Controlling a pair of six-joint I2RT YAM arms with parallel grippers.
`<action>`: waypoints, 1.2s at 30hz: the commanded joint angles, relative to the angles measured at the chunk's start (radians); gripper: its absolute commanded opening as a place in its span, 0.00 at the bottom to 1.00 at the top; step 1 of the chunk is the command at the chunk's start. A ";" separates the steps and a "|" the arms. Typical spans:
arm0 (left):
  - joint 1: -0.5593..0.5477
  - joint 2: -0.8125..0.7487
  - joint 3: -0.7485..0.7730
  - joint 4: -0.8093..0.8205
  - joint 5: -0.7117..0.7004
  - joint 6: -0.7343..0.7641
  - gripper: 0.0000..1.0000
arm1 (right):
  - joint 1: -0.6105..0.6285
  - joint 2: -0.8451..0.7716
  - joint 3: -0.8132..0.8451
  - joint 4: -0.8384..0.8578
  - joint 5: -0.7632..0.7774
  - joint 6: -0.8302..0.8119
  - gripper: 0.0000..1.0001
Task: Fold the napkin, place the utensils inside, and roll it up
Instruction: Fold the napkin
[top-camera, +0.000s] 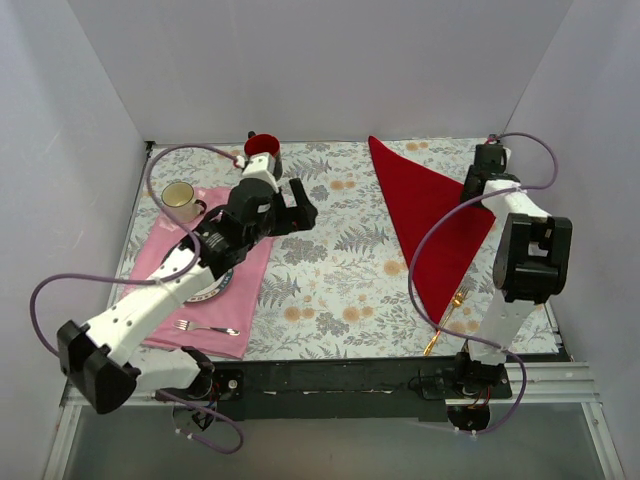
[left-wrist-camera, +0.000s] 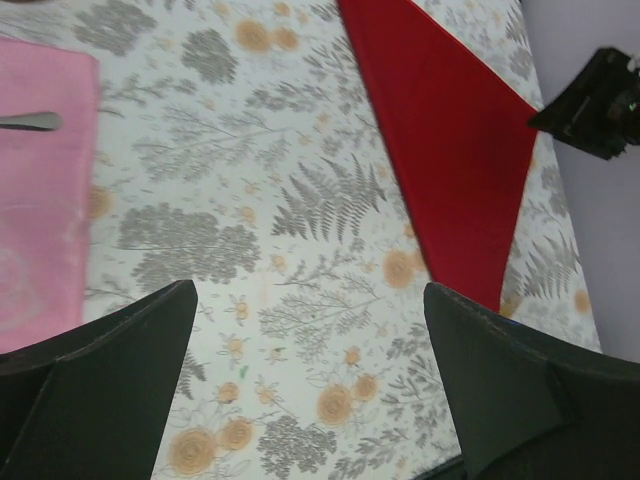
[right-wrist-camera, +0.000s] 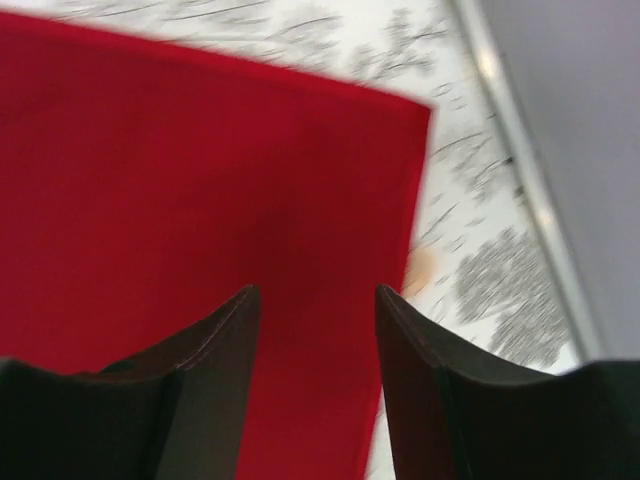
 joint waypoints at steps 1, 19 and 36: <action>0.025 0.202 0.090 0.078 0.339 -0.058 0.94 | 0.159 -0.249 -0.108 -0.143 -0.031 0.205 0.55; 0.029 1.158 0.719 0.660 0.709 -0.057 0.15 | 0.317 -0.609 -0.622 -0.041 -0.401 0.181 0.33; 0.038 1.481 0.963 0.822 0.589 -0.164 0.18 | 0.325 -0.819 -0.812 -0.231 -0.292 0.446 0.29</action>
